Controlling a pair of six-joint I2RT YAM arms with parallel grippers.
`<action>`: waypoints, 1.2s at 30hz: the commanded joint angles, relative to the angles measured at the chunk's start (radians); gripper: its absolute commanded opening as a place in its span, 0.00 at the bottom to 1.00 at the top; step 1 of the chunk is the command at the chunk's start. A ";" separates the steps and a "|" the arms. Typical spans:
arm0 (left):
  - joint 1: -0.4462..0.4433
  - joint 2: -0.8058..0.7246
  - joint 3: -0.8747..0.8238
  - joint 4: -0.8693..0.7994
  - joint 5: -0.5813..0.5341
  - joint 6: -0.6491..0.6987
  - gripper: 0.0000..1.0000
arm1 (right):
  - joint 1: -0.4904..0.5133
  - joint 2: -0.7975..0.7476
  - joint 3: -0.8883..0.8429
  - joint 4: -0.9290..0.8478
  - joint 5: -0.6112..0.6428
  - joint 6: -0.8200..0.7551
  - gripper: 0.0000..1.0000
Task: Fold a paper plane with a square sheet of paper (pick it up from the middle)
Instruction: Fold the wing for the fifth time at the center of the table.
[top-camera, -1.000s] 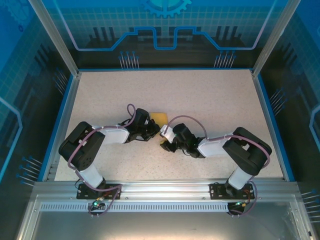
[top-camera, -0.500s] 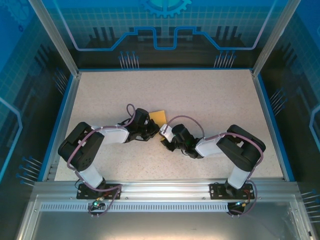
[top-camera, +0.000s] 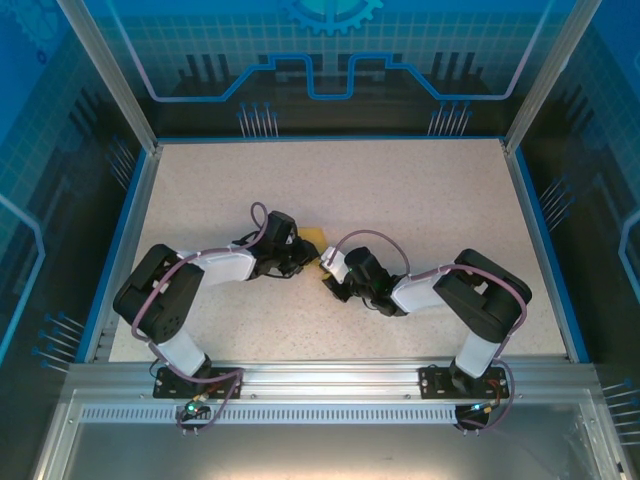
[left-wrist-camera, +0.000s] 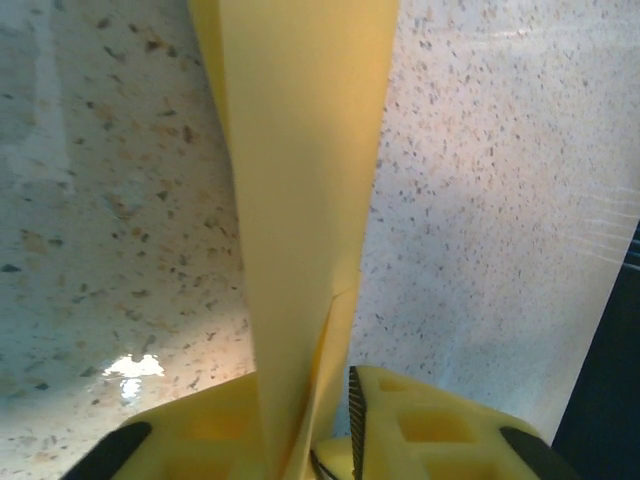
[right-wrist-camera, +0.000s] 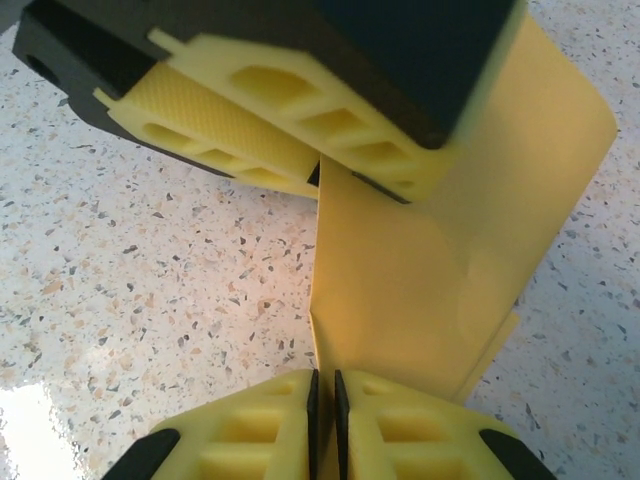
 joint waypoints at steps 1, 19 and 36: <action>0.005 -0.013 0.030 -0.058 -0.023 0.041 0.15 | -0.012 -0.022 -0.009 0.028 -0.027 0.016 0.17; 0.004 -0.021 0.063 -0.133 0.008 -0.022 0.04 | 0.037 0.044 0.052 0.147 0.067 -0.073 0.51; 0.008 -0.052 0.071 -0.158 0.004 -0.013 0.03 | 0.006 0.122 0.076 0.143 0.004 -0.024 0.21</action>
